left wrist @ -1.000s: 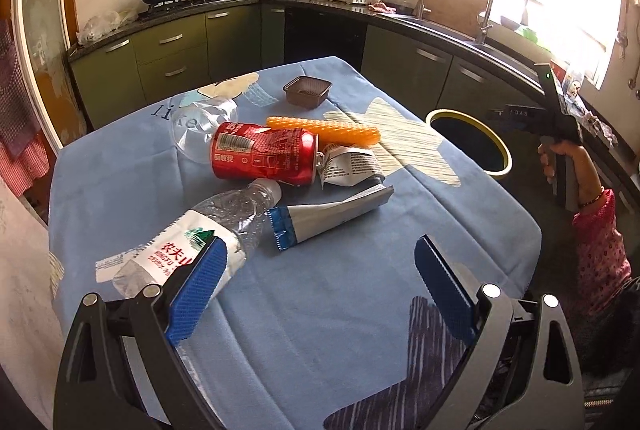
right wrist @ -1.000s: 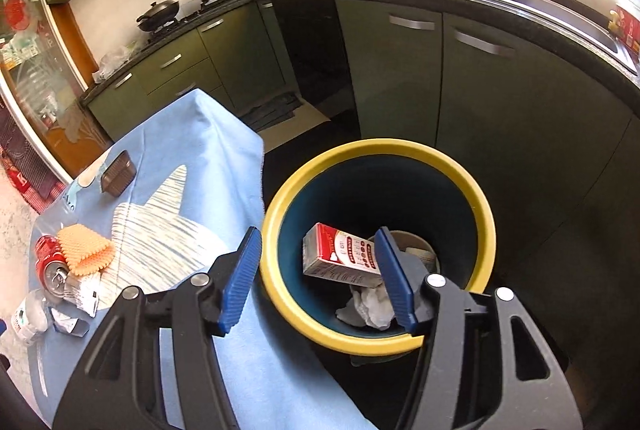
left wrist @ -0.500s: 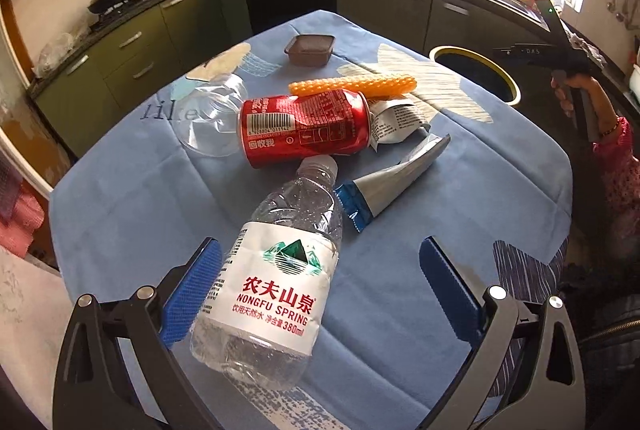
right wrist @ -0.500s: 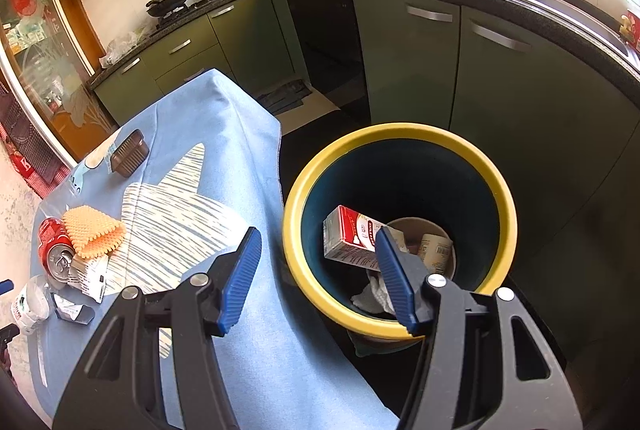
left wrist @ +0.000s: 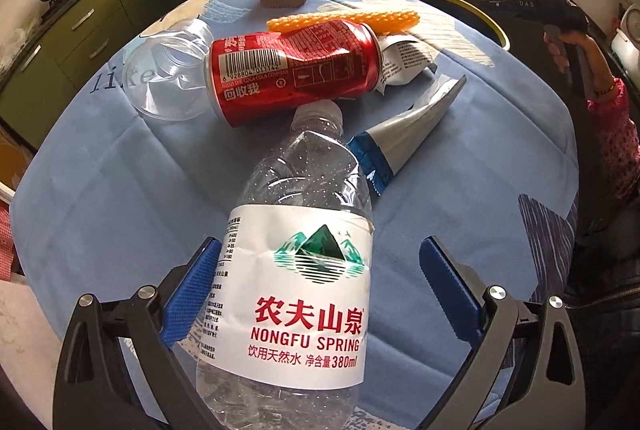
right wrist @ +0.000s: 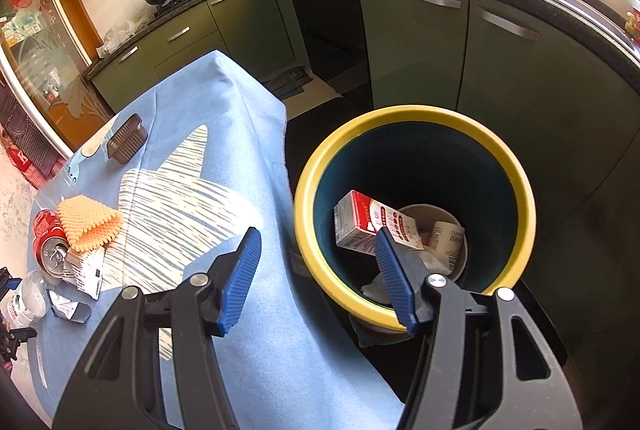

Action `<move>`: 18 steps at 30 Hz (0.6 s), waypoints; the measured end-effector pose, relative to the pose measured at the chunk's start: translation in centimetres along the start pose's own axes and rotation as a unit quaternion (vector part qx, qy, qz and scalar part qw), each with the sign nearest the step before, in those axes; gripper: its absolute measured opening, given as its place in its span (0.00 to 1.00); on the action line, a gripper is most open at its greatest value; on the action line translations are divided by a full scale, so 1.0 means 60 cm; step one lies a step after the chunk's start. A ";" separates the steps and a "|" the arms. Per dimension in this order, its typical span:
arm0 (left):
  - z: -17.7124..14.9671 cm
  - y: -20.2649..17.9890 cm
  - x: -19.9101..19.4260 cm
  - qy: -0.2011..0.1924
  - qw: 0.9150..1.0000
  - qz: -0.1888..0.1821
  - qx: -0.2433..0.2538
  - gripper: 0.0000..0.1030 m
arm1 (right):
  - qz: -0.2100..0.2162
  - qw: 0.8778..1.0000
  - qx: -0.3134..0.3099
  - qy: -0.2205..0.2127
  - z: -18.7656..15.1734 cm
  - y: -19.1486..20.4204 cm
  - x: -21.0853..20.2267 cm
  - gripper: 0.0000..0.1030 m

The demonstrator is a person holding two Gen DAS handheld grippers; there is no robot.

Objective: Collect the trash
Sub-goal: 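Grasp the Nongfu Spring water bottle with the left gripper, then carry the water bottle over the bin and open the left gripper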

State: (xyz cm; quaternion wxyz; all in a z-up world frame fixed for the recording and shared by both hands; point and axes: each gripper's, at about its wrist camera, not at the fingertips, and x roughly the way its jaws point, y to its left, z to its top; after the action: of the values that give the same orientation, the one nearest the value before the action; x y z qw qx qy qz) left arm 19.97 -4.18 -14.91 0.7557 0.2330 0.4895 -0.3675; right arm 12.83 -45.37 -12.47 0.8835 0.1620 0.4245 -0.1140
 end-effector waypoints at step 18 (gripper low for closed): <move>-0.034 -0.004 -0.012 0.001 0.998 0.012 -0.063 0.63 | 0.015 1.000 -0.009 0.007 -0.012 0.006 0.001 0.55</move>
State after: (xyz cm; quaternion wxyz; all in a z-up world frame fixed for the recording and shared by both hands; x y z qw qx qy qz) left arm 18.45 -2.65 -15.09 0.7726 0.1909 0.5099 -0.3264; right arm 12.46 -44.77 -12.87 0.8837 0.1612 0.4290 -0.0955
